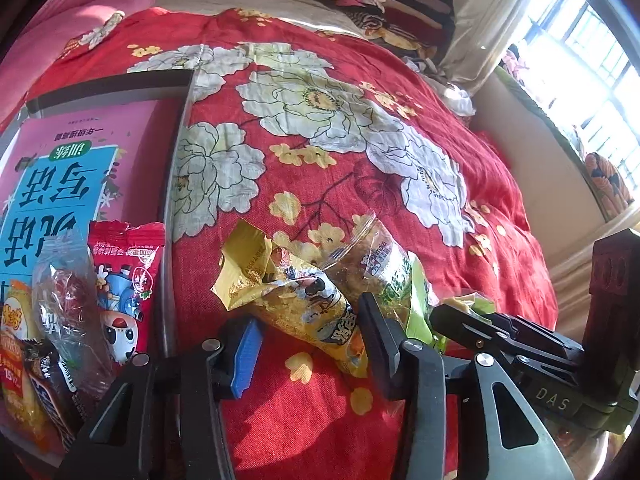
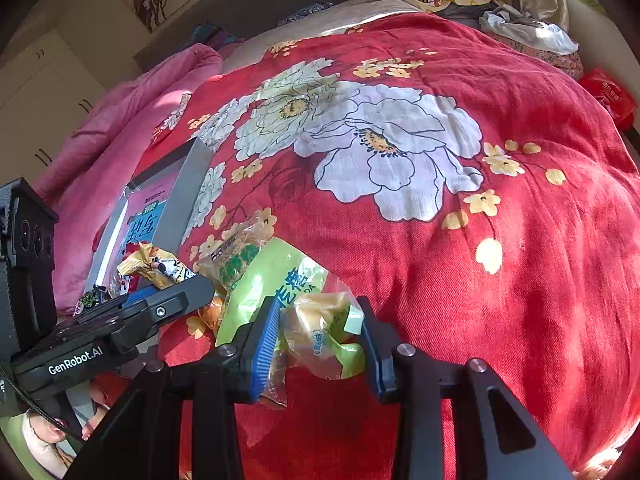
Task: Organize snacks
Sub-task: 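Grasp the yellow chip bag with the left gripper while the right grasps the green cracker packet, then carry the chip bag and cracker packet over the tray with both grippers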
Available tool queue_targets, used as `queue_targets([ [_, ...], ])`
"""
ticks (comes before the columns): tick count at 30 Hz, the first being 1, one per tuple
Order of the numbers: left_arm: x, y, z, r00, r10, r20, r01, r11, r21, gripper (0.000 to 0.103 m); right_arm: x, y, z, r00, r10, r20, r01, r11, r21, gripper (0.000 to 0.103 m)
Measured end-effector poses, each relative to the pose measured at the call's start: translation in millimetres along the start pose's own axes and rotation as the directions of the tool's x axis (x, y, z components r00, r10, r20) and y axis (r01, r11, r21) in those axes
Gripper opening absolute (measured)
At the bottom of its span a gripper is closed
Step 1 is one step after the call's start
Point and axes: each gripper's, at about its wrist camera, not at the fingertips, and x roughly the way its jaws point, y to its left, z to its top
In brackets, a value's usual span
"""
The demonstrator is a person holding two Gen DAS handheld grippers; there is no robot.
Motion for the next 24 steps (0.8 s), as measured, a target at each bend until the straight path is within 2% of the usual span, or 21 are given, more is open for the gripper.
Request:
queue_targets([
  [3, -3, 4, 1, 1.000, 0.001, 0.011, -0.001, 1.000, 0.000, 0.033, 0, -2, 0, 1.000, 0.007, 0.000, -0.007, 1.000, 0.009, 0.039],
  [4, -4, 4, 1, 1.000, -0.016, 0.011, 0.016, 1.000, 0.001, 0.020, 0, -2, 1, 1.000, 0.009, 0.001, -0.009, 1.000, 0.011, 0.038],
  [14, -30, -10, -3, 0.996, -0.070, 0.055, 0.065, 0.994, 0.092, 0.014, -10, -13, 3, 0.993, 0.107, 0.043, -0.110, 0.990, 0.091, 0.038],
  [24, -61, -4, 1, 0.991, -0.094, 0.094, 0.086, 0.992, 0.087, 0.013, -31, -8, 7, 0.976, 0.170, 0.138, -0.181, 0.981, 0.076, 0.038],
])
